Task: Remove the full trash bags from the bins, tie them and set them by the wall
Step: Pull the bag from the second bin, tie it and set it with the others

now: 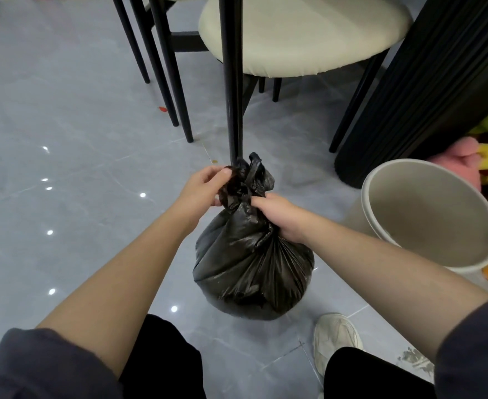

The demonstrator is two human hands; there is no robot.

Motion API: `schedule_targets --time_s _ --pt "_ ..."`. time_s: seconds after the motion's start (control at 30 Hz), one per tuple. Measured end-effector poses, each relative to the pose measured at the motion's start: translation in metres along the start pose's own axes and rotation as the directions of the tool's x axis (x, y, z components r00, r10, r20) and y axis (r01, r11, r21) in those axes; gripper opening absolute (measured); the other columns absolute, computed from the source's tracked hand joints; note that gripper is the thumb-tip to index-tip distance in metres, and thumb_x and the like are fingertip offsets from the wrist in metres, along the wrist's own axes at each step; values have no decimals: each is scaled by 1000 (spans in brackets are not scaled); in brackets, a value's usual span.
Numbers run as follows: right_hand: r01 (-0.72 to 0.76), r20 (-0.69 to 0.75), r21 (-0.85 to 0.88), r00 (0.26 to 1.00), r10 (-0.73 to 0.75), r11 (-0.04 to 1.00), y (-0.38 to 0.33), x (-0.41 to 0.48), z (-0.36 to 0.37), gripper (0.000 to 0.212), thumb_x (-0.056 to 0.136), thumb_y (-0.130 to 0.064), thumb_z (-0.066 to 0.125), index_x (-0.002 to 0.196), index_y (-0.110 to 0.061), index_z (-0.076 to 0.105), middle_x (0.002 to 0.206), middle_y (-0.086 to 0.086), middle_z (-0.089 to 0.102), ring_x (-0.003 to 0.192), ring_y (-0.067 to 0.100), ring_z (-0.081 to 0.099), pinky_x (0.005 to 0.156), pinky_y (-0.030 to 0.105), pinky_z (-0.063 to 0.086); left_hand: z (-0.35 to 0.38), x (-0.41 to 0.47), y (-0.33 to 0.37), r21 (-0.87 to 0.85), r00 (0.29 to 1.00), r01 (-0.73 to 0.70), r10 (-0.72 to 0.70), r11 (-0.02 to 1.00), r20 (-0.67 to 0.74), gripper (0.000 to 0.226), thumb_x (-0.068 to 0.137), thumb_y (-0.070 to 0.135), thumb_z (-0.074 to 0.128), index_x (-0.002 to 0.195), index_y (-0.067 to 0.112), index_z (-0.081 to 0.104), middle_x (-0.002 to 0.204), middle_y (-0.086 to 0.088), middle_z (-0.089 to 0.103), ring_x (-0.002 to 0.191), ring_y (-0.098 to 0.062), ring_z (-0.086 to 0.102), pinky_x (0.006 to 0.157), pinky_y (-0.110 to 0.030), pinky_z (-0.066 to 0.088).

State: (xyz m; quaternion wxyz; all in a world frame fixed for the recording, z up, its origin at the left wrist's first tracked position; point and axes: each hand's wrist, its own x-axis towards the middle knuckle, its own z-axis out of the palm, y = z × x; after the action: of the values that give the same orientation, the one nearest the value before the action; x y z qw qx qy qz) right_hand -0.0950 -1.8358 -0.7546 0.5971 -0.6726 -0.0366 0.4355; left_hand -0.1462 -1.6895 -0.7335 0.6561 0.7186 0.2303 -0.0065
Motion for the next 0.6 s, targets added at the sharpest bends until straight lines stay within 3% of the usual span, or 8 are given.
schedule_targets --time_s 0.07,0.17,0.23,0.3,0.4,0.5,0.6 --pt "-13 -87 6 996 14 1000 -3 2 0 16 94 -16 48 88 -8 61 79 8 70 71 20 67 70 29 55 -8 -5 -4 93 998 -6 -1 996 68 25 95 36 48 112 20 57 95 4 60 81 -10 57 75 -31 50" --pt "-35 -174 -63 984 23 997 -4 8 -2 29 92 -24 48 110 -3 59 106 17 68 94 29 66 87 39 54 -11 -10 -6 261 984 -79 32 962 178 38 89 35 60 123 23 48 100 2 57 79 -9 60 71 -27 50" --pt "-59 -205 -114 978 35 992 -5 11 -2 37 92 -29 46 118 -5 55 113 15 64 98 29 63 85 36 51 -6 -9 -8 339 977 -106 35 935 208 38 83 30 69 115 19 53 89 1 59 70 -9 58 62 -25 50" --pt "-85 -215 -196 976 42 977 -8 12 -1 46 93 -37 40 124 -6 51 118 11 62 104 28 60 89 35 49 1 -7 -11 417 981 -133 60 899 185 22 83 23 69 100 11 62 76 -2 62 61 -8 57 59 -28 47" --pt "-83 -162 -251 986 42 964 -10 12 -1 67 85 -60 39 129 -13 55 129 8 60 115 24 57 105 40 41 3 -4 -8 354 993 -103 77 929 86 8 89 13 60 86 8 66 64 2 62 46 2 52 50 -17 45" --pt "-33 -5 -295 999 33 955 -10 8 -6 80 60 -84 50 109 -23 69 117 0 69 108 16 63 104 36 42 -4 -2 -6 315 999 -54 50 948 18 11 89 12 58 83 6 66 60 0 59 40 0 50 43 -17 42" --pt "88 110 -552 993 -32 829 -2 7 -13 80 54 -81 65 115 -29 65 115 -6 68 109 11 62 102 34 45 -7 -2 -6 286 999 -33 29 958 20 13 87 7 57 76 6 63 54 -2 55 40 -5 48 45 -21 41"
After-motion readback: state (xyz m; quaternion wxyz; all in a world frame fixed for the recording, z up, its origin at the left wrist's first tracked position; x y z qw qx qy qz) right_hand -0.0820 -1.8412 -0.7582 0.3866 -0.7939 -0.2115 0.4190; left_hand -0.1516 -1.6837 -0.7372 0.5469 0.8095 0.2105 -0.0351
